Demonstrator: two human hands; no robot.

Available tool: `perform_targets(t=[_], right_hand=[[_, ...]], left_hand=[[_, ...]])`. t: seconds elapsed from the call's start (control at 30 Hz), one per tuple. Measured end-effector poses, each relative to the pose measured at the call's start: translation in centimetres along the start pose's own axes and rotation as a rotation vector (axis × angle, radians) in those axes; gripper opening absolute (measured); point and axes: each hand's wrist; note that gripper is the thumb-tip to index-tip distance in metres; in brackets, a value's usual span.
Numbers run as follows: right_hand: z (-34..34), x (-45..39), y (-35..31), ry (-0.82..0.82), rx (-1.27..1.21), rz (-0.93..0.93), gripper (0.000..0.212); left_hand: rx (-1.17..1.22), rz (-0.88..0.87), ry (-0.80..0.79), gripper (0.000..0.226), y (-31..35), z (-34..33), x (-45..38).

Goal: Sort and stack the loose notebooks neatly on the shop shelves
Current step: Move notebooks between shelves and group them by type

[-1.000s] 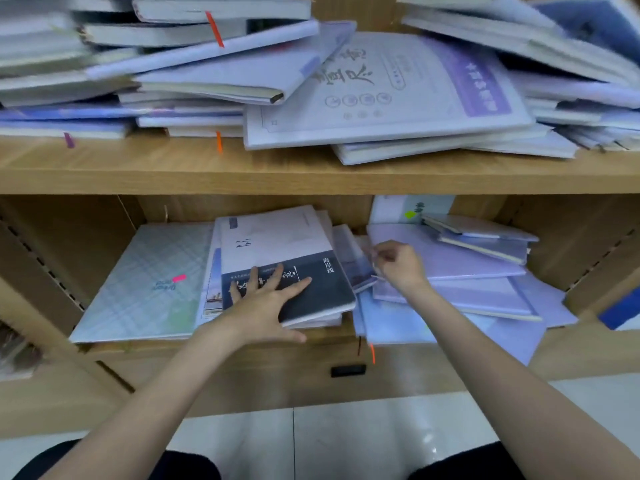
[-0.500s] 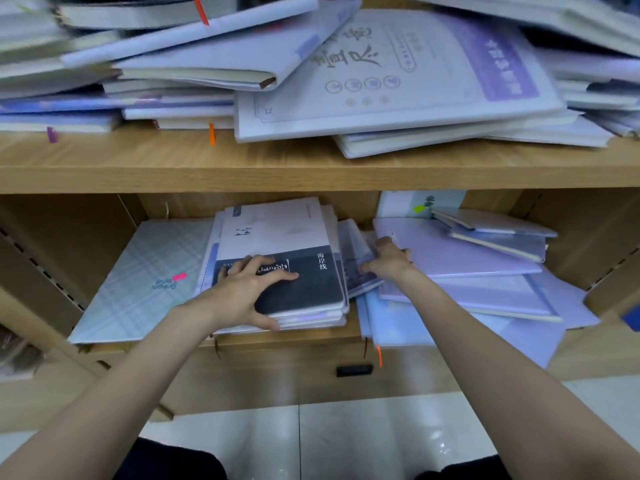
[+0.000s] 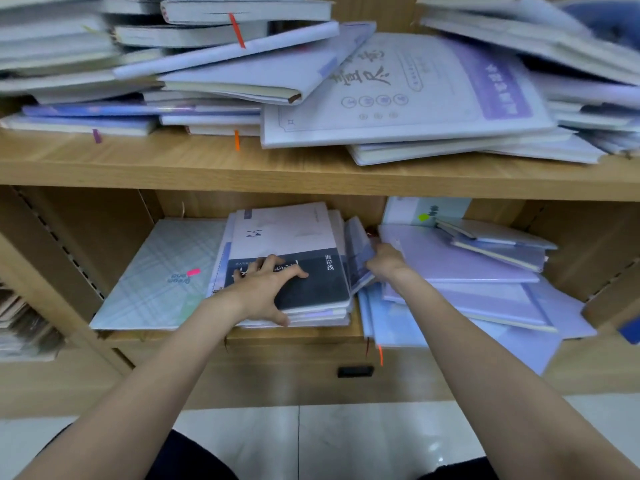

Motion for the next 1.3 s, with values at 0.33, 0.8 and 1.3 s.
perform_targets(t=[0.33, 0.8, 1.3], right_hand=[[10.4, 5.8, 4.2, 0.215, -0.309, 0.112, 0.027], [22.8, 21.9, 2.6, 0.432, 0.357, 0.697, 0.025], [30.0, 13.0, -10.4, 0.593, -1.049, 0.332, 0.013]], left_hand=[[-0.062, 0.105, -0.022, 0.076, 1.5, -0.3, 0.2], [0.041, -0.754, 0.82, 0.031, 9.5, 3.4, 7.1], [-0.062, -0.516, 1.121, 0.039, 10.5, 13.8, 6.9]])
Point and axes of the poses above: each hand's wrist, its own x-axis away from the middle knuckle, its own z-axis out of the back of the hand, y = z × x, and after that the axes turned 10 degrees about x, right-handed
